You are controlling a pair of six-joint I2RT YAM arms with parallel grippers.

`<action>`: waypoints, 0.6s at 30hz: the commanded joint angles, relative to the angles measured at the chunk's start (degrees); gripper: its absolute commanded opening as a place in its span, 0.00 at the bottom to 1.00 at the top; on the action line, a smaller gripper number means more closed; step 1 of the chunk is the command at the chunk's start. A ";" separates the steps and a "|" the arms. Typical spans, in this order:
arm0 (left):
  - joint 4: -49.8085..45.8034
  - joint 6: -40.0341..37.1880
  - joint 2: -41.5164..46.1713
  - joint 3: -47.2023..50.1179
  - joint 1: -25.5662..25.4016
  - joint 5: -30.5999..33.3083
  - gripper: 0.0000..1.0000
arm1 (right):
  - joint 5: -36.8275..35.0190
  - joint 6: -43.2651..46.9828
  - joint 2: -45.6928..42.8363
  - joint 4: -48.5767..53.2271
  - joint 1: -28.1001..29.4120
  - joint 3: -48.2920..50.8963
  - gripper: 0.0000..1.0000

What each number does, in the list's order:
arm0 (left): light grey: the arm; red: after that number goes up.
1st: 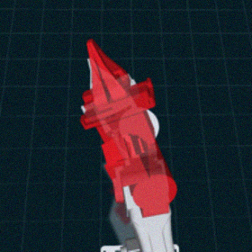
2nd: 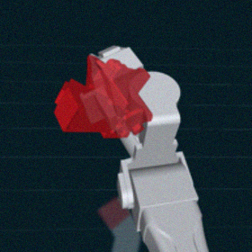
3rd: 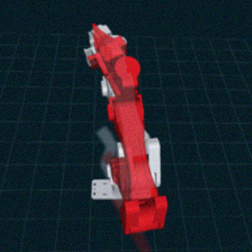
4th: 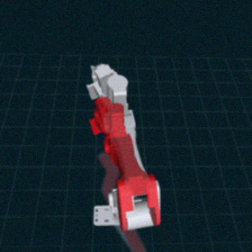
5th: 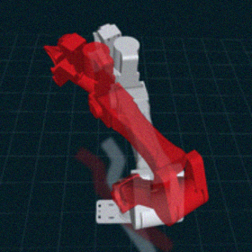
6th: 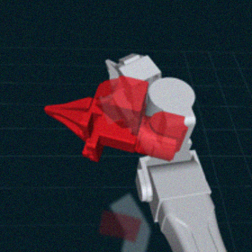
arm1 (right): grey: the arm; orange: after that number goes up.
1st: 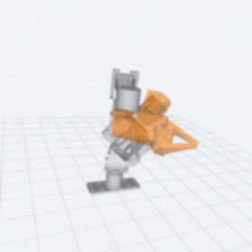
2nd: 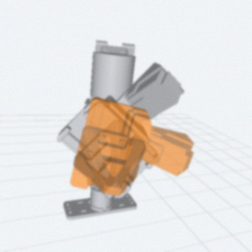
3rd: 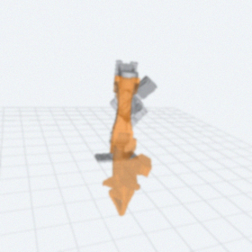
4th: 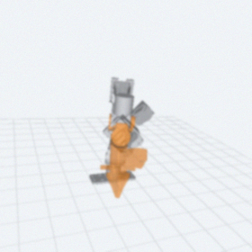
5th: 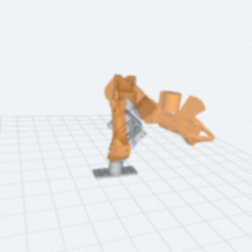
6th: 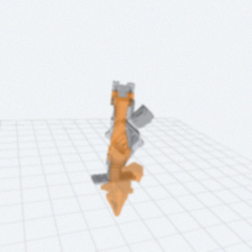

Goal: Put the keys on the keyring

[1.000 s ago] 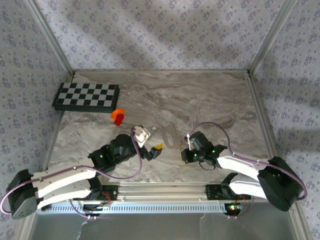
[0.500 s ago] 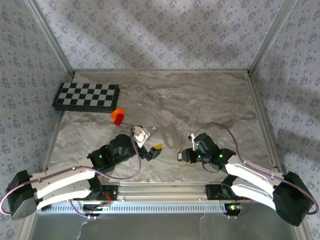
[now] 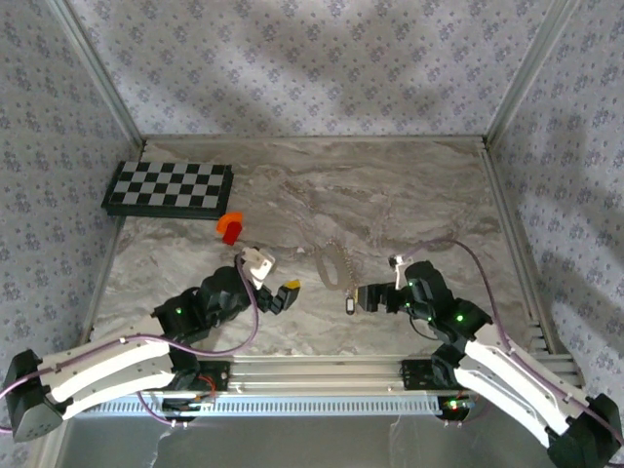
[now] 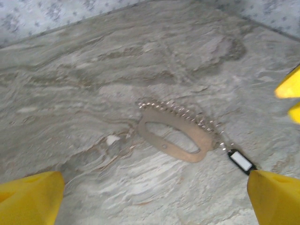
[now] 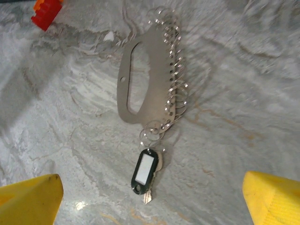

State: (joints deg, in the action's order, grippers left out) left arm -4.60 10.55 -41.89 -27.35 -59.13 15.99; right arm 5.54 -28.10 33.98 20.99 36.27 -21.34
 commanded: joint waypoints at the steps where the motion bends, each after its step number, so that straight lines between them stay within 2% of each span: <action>1: -3.71 3.39 0.27 -2.64 0.86 5.13 1.00 | -4.33 3.51 -1.69 4.03 -2.23 -3.62 1.00; 5: -5.27 4.41 -1.73 -4.44 1.66 11.39 1.00 | -10.17 4.44 -2.43 5.28 -5.42 -5.07 1.00; 7: -7.90 6.75 -3.52 -5.86 2.70 16.68 1.00 | -11.24 4.67 -3.59 4.53 -6.91 -5.24 1.00; 8: -9.79 9.02 -4.41 -6.36 3.35 21.26 1.00 | -11.72 5.22 -4.86 3.84 -7.51 -4.99 1.00; 10: -10.96 11.15 -5.77 -6.25 4.17 27.24 1.00 | -15.65 6.11 -7.86 3.24 -8.22 -4.05 1.00; 14: -9.21 10.46 -6.33 -4.85 7.50 29.71 1.00 | -26.76 6.40 -14.35 2.32 -9.85 -1.84 1.00; 18: -9.31 10.18 -4.81 -3.54 11.47 33.13 1.00 | -33.94 8.73 -16.83 -0.54 -11.45 1.31 1.00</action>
State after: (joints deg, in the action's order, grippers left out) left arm -13.06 19.64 -48.01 -31.73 -49.41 42.87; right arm -19.51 -21.87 17.87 22.00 25.65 -22.39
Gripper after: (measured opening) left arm 0.996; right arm 0.996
